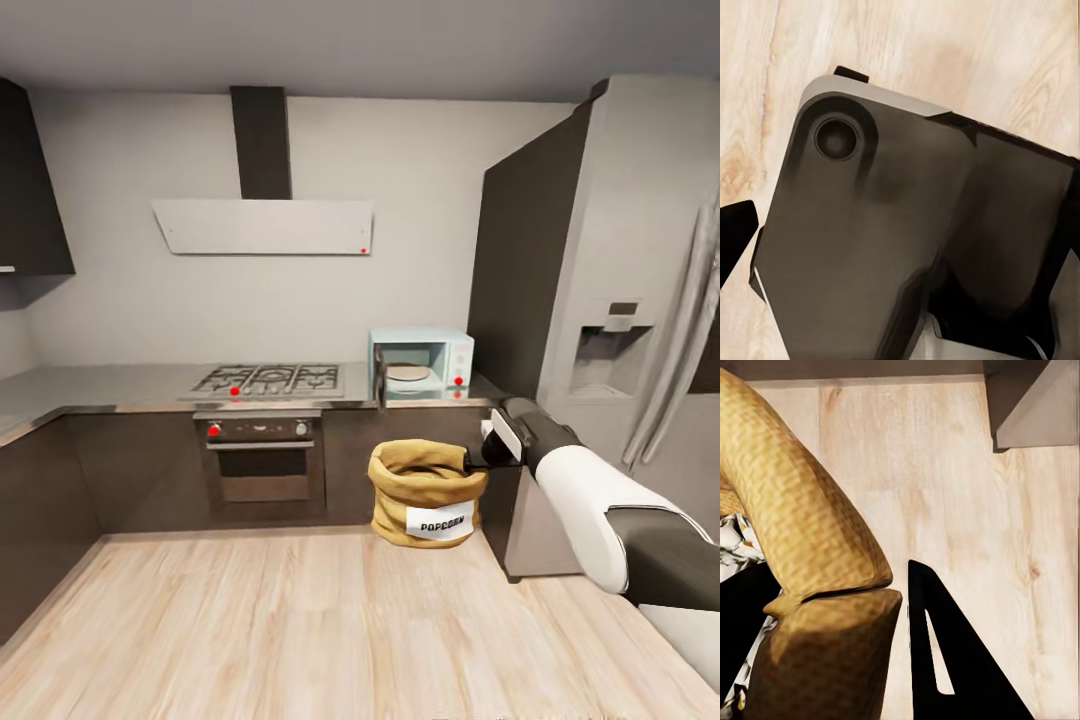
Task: In the kitchen, take the popcorn bag from the countertop, put it into the microwave, and heat it until the popcorn is cooked so the cooked popcorn ends up inside the bag.
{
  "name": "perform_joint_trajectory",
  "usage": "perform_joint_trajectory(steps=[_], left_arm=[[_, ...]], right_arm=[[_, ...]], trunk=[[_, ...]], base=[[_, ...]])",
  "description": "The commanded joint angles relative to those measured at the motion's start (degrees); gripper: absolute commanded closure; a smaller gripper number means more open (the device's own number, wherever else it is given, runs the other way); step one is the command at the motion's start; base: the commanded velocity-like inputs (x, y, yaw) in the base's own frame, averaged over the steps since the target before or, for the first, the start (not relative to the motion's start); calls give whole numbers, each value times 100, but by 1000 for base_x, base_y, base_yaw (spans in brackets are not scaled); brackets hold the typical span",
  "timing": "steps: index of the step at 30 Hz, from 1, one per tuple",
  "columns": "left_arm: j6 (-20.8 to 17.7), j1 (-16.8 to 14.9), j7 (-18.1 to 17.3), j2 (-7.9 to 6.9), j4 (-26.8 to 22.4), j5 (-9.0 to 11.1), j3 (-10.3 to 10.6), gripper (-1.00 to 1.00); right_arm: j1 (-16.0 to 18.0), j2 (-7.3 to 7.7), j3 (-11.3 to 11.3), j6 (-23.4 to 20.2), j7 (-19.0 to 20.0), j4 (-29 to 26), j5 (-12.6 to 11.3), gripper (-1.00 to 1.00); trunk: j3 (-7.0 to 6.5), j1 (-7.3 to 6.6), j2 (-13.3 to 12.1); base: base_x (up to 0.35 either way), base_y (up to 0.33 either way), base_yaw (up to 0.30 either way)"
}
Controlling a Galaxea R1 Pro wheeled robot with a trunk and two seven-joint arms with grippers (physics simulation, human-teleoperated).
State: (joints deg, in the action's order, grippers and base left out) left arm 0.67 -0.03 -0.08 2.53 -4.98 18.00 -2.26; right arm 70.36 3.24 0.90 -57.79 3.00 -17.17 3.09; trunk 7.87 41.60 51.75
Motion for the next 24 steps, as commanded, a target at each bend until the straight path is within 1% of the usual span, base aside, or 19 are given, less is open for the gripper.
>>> perform_joint_trajectory(steps=[1, 10, 22, 24], left_arm=[[6, -2, -1, 2, -4, 20, -20, -100], [11, 1, -1, 2, -3, 20, -29, -100], [-5, 0, -15, -15, -19, 27, -29, -100], [-6, -1, -18, -14, -23, 28, -29, -100]], right_arm=[[4, 0, 7, -22, 34, -6, 29, 100], [4, -7, 8, -23, 37, -6, 34, 100], [4, 1, 7, -47, 97, -13, 41, 100], [4, -5, 7, -48, 98, -14, 42, 100]], trunk=[[8, 1, 6], [8, 1, 6], [8, 1, 6], [8, 1, 6]], base=[[0, 0, -245], [0, 0, -232], [0, 0, -12], [163, 0, 0]])
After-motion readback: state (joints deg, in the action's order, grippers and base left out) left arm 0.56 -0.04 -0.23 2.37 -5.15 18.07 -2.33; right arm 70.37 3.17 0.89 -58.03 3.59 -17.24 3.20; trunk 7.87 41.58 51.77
